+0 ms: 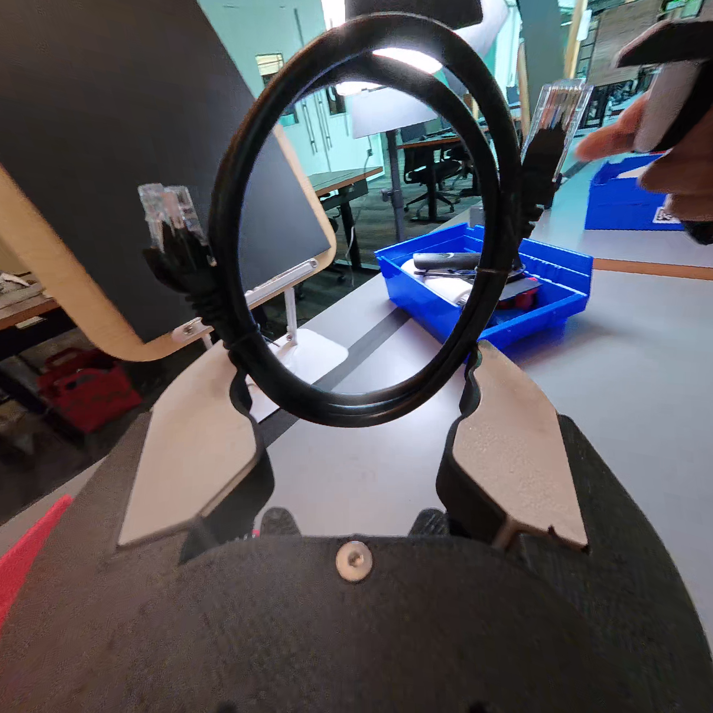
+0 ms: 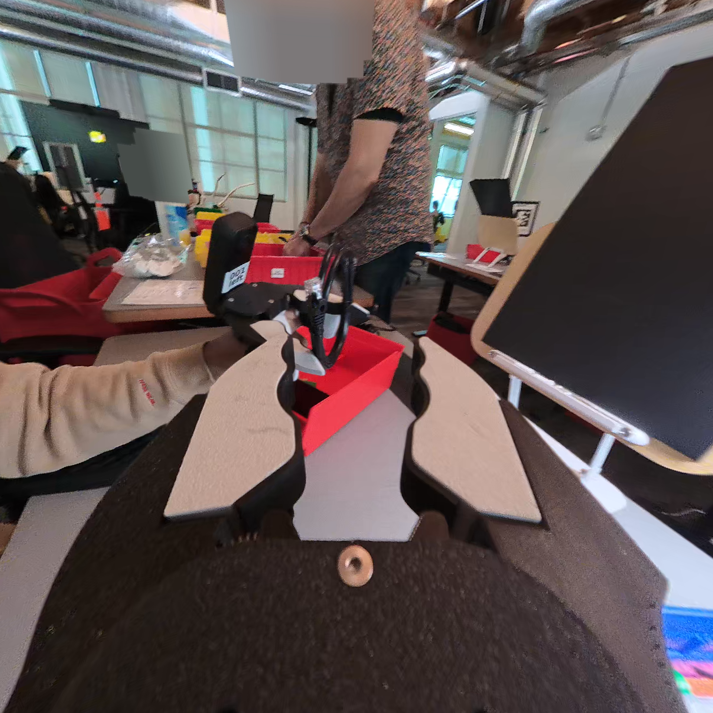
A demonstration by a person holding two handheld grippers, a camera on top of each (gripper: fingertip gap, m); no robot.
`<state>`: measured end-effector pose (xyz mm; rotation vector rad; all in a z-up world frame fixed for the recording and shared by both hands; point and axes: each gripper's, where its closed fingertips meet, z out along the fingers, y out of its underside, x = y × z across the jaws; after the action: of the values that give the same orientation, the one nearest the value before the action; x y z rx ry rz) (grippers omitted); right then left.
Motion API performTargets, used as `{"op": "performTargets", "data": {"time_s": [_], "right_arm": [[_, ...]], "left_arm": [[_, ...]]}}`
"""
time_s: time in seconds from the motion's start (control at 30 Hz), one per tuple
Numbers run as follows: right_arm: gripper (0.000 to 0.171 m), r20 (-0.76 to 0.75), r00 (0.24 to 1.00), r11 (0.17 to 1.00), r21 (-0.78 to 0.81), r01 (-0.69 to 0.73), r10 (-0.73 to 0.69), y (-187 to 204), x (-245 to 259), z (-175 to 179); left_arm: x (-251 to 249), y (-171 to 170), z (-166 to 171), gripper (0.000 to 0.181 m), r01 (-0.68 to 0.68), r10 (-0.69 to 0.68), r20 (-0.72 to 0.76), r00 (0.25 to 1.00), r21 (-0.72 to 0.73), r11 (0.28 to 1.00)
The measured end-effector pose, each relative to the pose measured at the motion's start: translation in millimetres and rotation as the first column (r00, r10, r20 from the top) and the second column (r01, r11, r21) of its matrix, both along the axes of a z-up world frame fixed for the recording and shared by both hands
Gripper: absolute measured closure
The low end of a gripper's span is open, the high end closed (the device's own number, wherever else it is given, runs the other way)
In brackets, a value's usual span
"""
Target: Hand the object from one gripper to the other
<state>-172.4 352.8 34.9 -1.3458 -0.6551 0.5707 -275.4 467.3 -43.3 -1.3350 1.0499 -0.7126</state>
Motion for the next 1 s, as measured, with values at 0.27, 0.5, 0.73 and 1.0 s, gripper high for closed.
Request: {"op": "performTargets", "data": {"time_s": [0.27,0.5,0.73,1.0], "right_arm": [[0.112,-0.003,1.000,1.000,0.011,0.024,-0.024,-4,16,6],[0.081,0.077,0.974,0.976,0.009,-0.216,0.215,-7,-52,-31],[0.045,0.107,0.922,0.927,-0.092,-0.363,0.372,-20,-104,-59],[0.051,0.282,0.859,0.902,-0.085,-0.422,0.428,-43,-129,-73]], "left_arm": [[1,-4,0,0.074,0.052,-0.051,0.022,0.998,-0.046,0.998],[42,-98,-2,0.074,0.491,-0.489,0.051,0.871,-0.144,0.859],[50,-148,-20,0.078,0.650,-0.663,-0.075,0.745,-0.148,0.746],[41,-150,-38,0.104,0.679,-0.700,-0.155,0.697,-0.173,0.714]]}}
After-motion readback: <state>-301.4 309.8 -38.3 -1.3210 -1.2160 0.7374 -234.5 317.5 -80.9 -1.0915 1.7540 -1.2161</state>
